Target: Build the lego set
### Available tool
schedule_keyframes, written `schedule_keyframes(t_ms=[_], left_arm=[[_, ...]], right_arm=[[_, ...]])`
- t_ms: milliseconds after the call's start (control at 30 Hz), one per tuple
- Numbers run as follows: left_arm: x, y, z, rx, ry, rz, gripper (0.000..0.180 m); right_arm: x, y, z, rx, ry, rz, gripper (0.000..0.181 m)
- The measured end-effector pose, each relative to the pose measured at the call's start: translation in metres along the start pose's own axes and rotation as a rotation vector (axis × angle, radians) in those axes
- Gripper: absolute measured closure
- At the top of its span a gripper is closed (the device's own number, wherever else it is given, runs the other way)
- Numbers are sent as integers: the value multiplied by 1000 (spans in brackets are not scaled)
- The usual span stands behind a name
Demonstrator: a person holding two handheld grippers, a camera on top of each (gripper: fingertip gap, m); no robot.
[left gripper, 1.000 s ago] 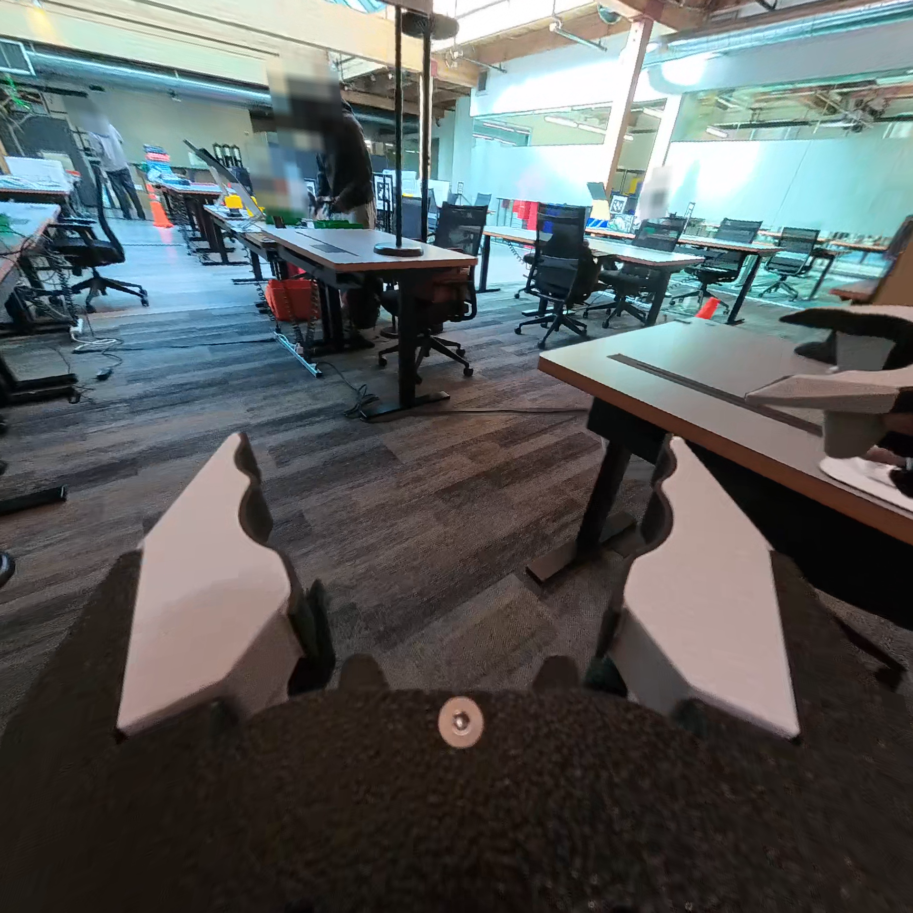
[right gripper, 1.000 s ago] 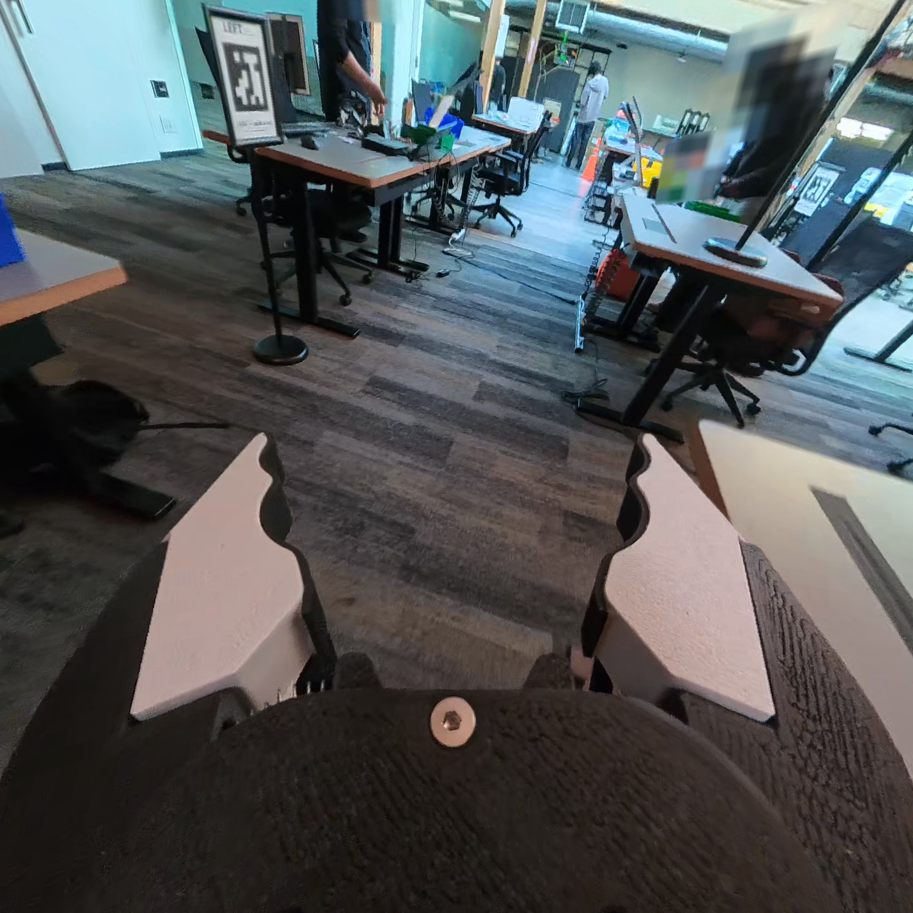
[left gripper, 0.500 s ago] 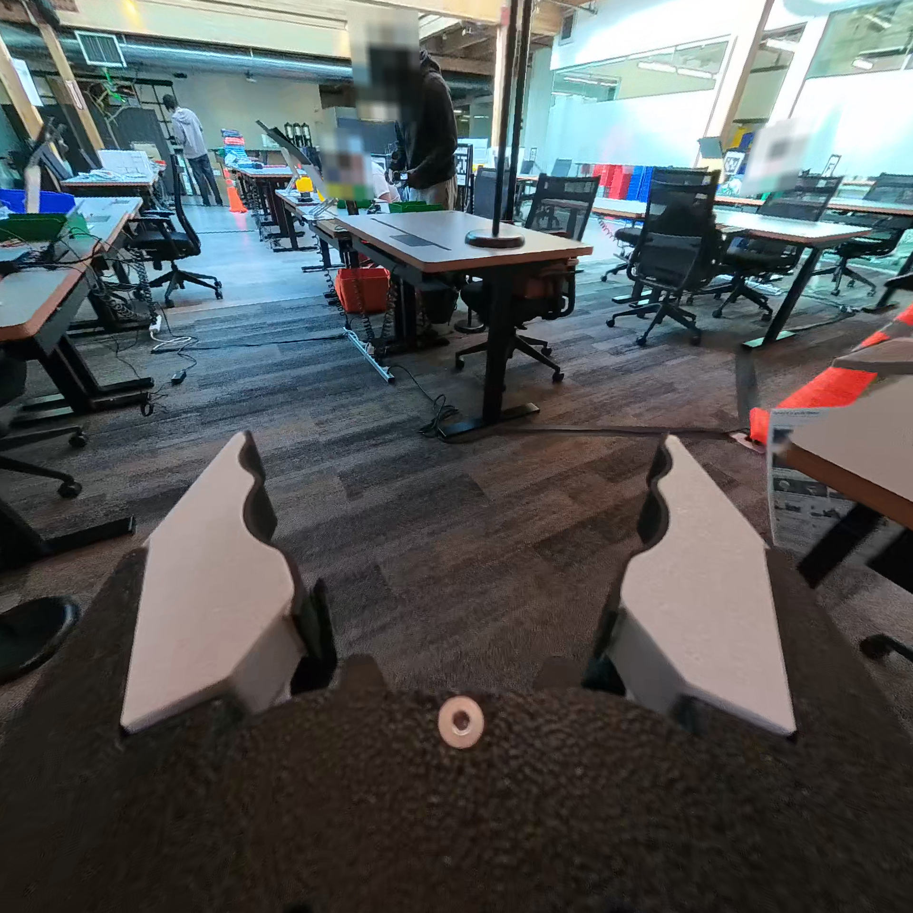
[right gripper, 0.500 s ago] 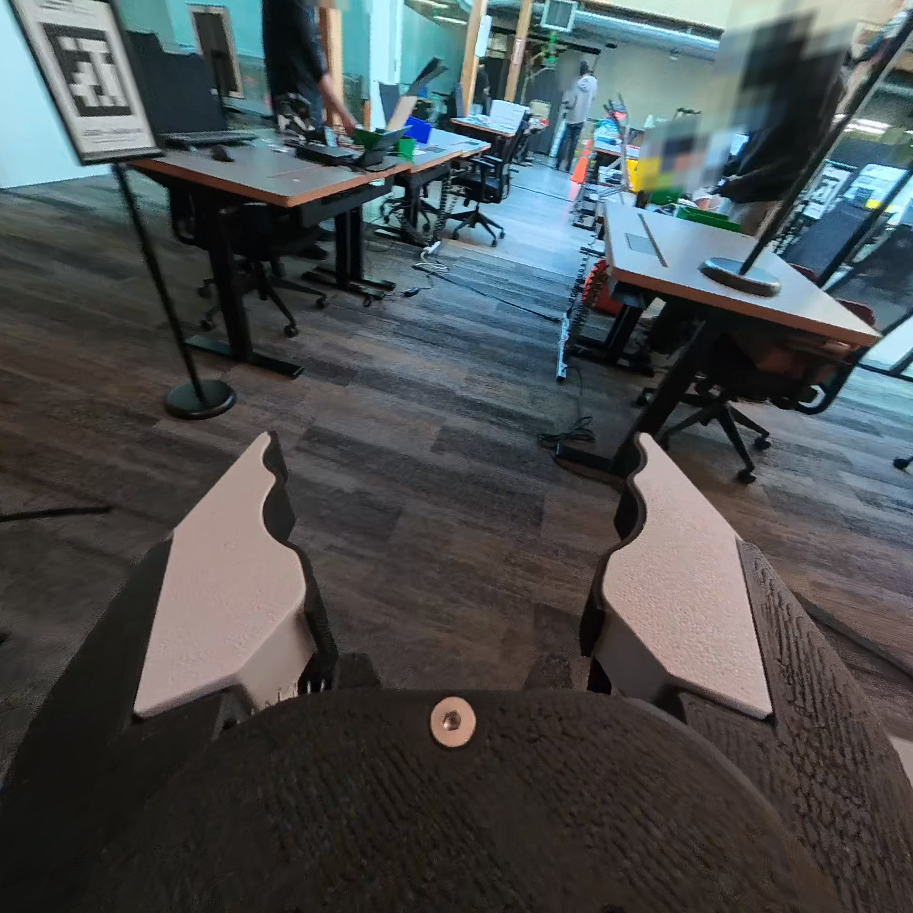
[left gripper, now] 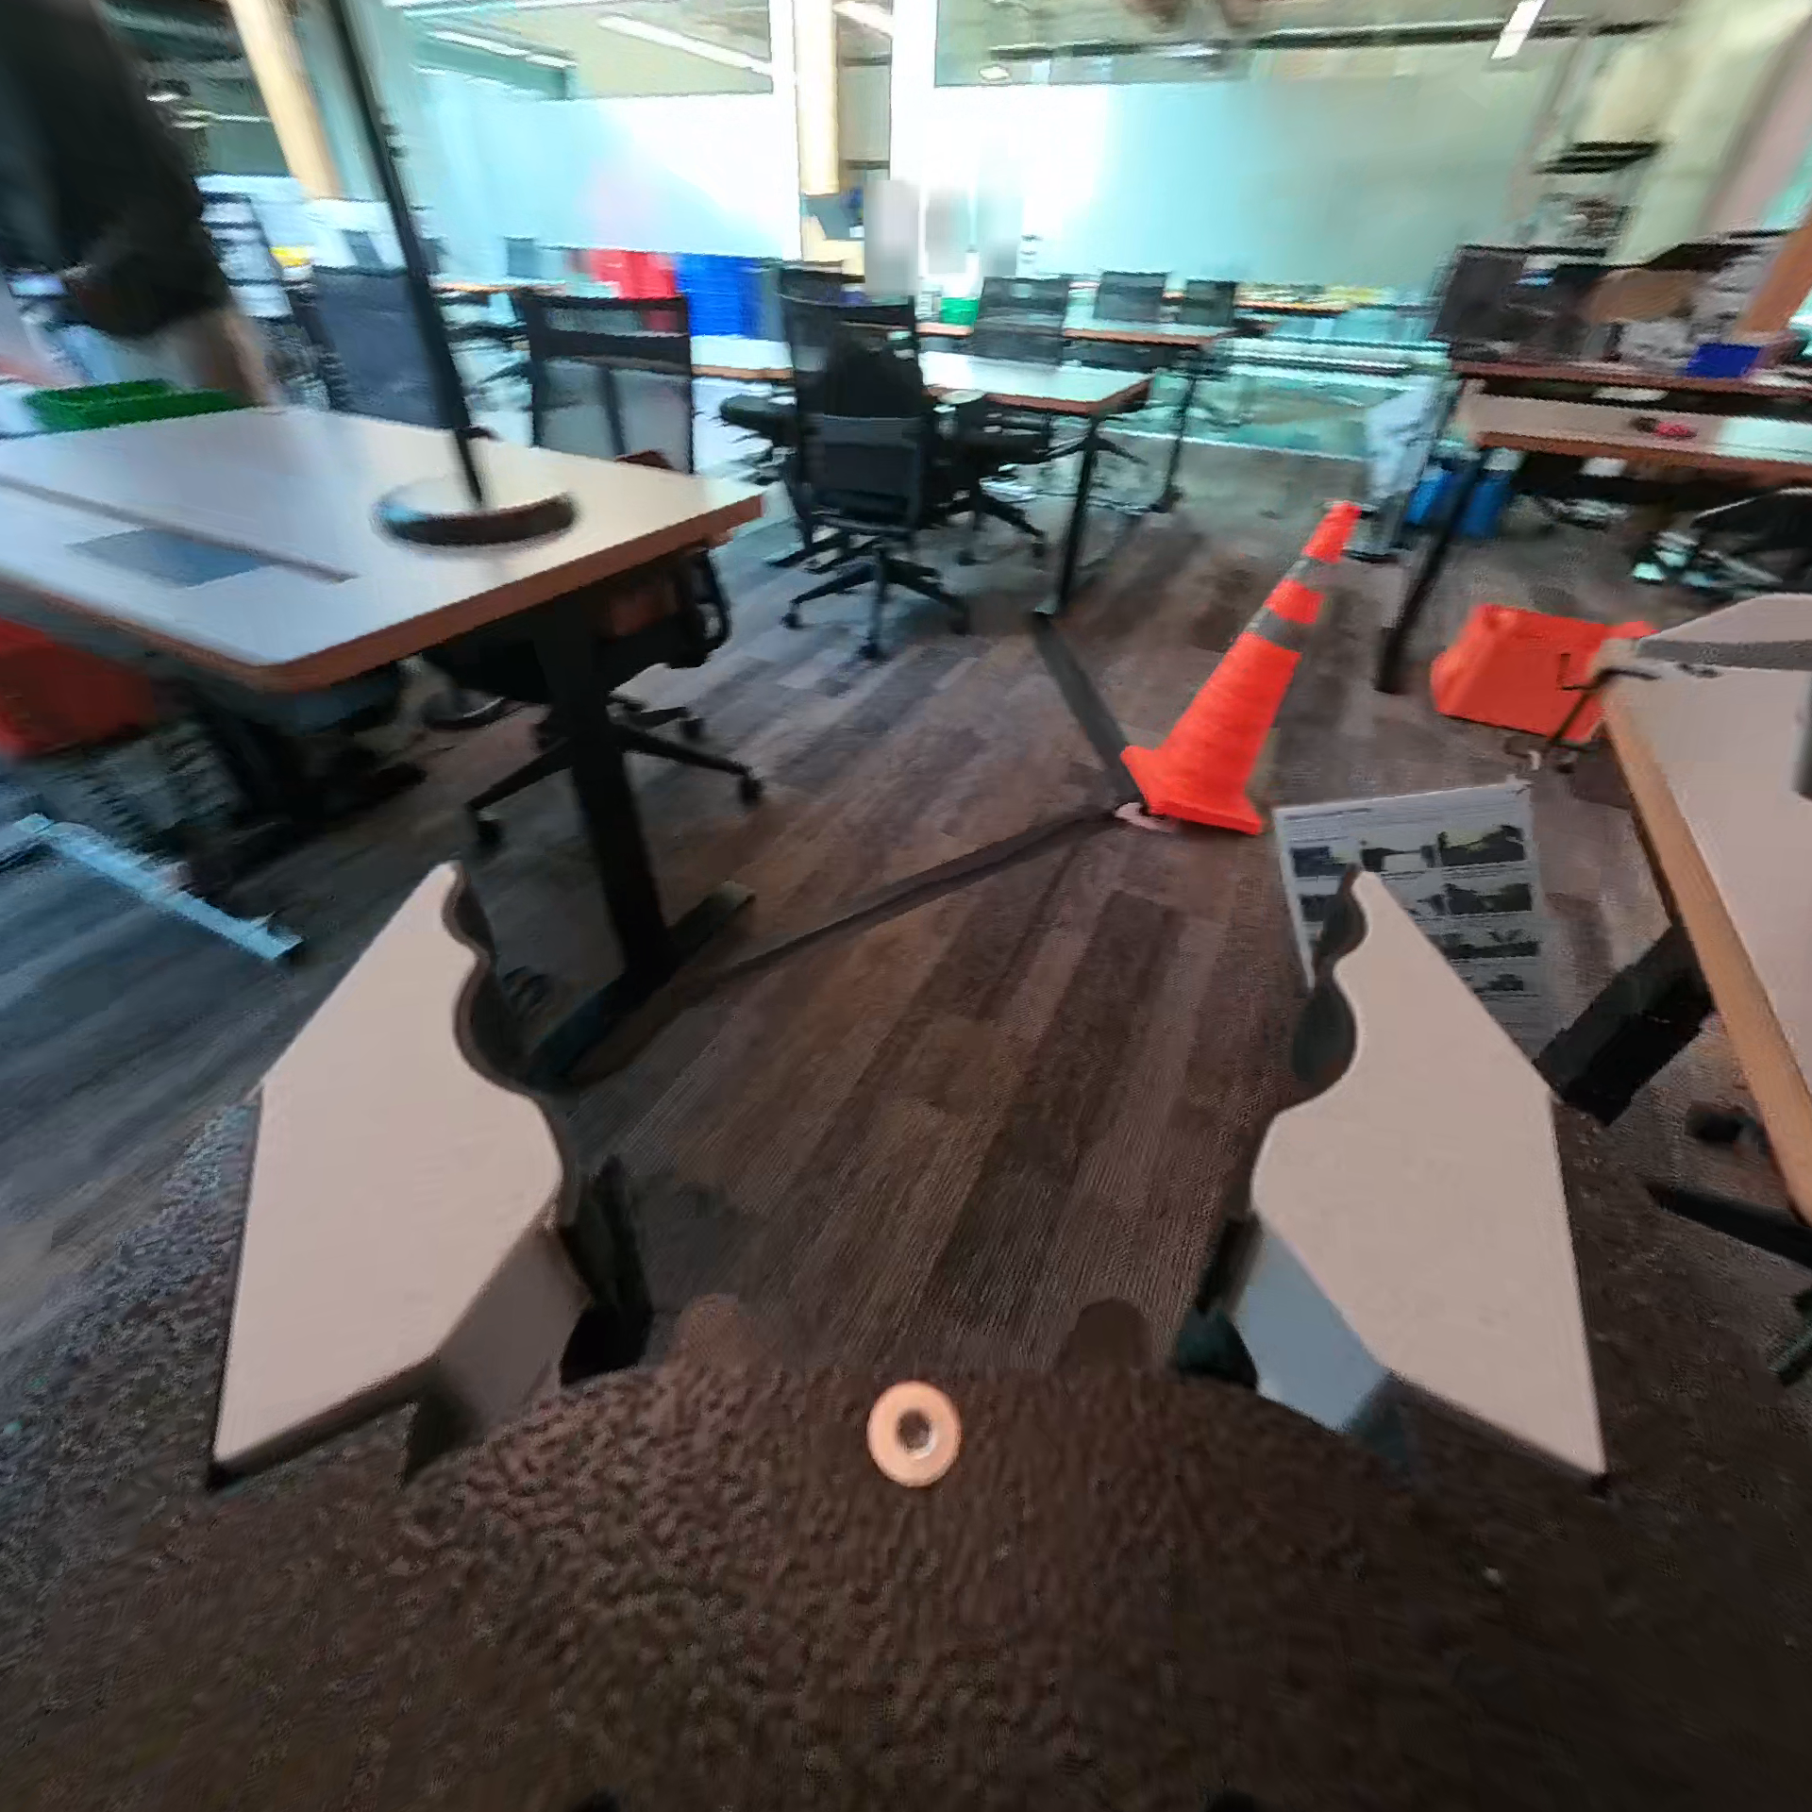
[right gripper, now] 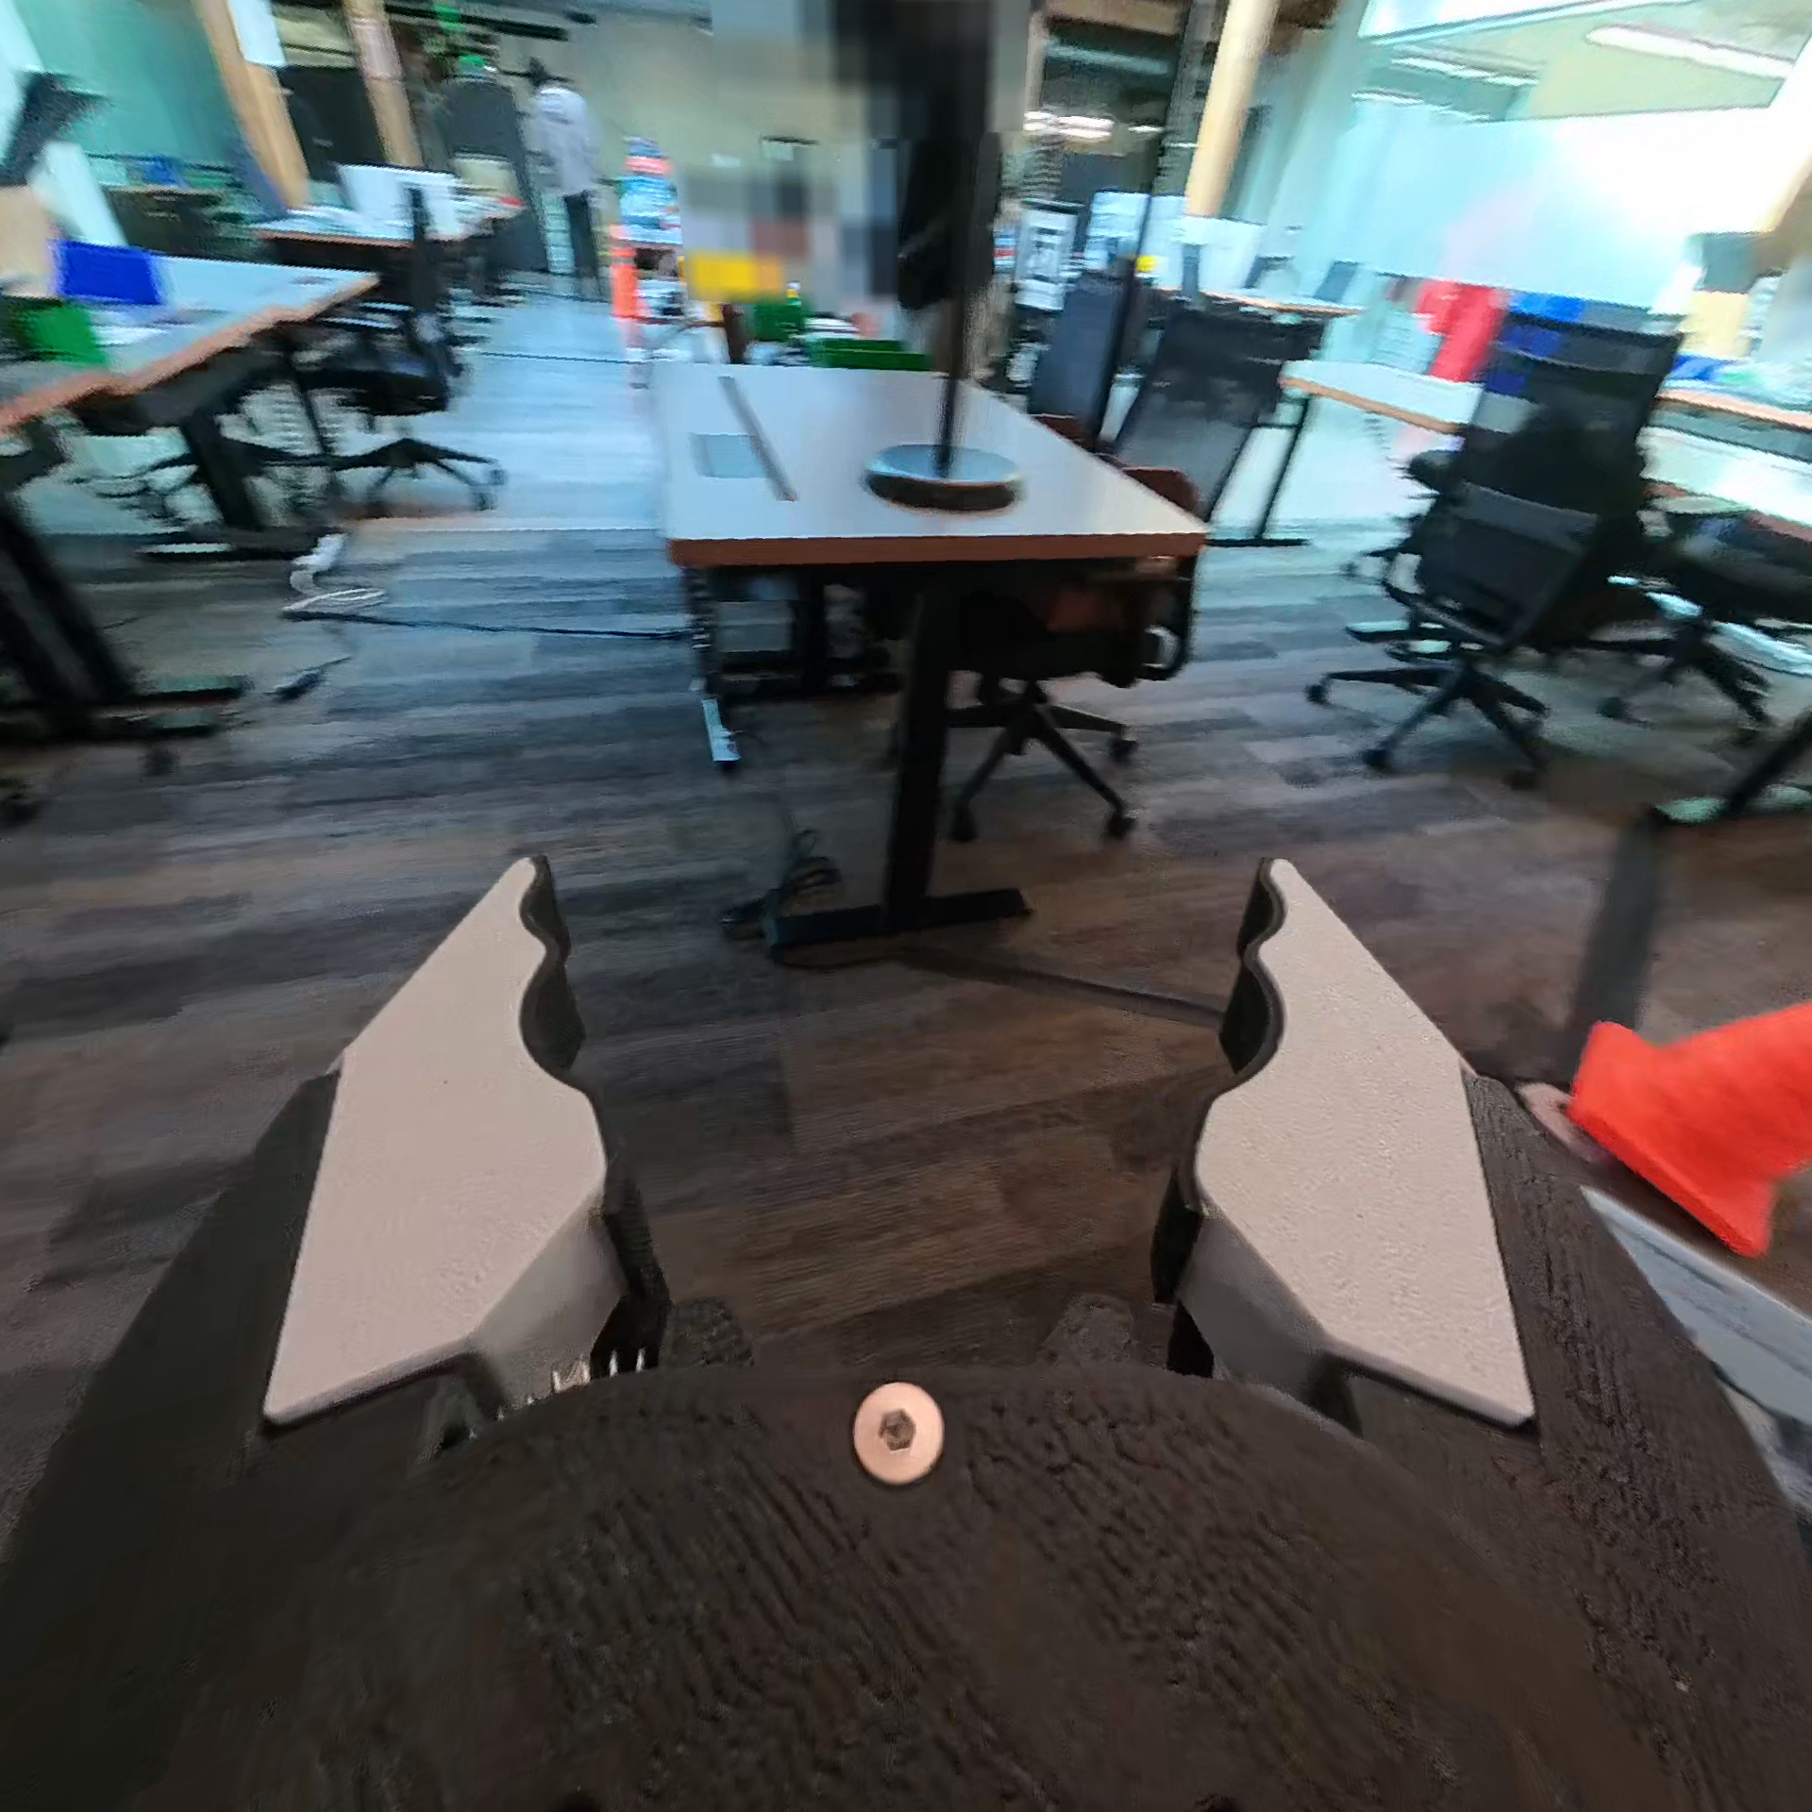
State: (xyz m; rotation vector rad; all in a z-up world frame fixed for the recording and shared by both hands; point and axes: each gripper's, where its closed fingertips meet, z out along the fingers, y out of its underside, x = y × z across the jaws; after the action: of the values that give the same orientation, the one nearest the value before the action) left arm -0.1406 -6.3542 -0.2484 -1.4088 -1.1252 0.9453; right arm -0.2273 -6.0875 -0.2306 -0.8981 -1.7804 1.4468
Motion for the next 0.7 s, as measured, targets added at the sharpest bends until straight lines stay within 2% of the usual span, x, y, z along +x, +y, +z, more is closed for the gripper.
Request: schedule_keyframes(t_ms=[133, 300, 367, 433, 500, 700], left_arm=[[1, -14, 143, 41, 165, 29, 23], [3, -37, 319, 90, 286, 11, 26], [12, -54, 384, 62, 352, -13, 25], [14, -76, 444, 91, 402, 13, 26], [9, -90, 500, 127, 406, 55, 30], [-7, -93, 663, 96, 462, 37, 32]], right_arm=[[92, 6, 55, 6, 193, 19, 48], [203, 2, 152, -4, 327, 14, 50], [244, -9, 192, -27, 345, 38, 50], [281, -26, 227, -7, 361, -19, 50], [320, -31, 264, -22, 413, -37, 52], [408, -36, 382, -9, 418, -12, 52]])
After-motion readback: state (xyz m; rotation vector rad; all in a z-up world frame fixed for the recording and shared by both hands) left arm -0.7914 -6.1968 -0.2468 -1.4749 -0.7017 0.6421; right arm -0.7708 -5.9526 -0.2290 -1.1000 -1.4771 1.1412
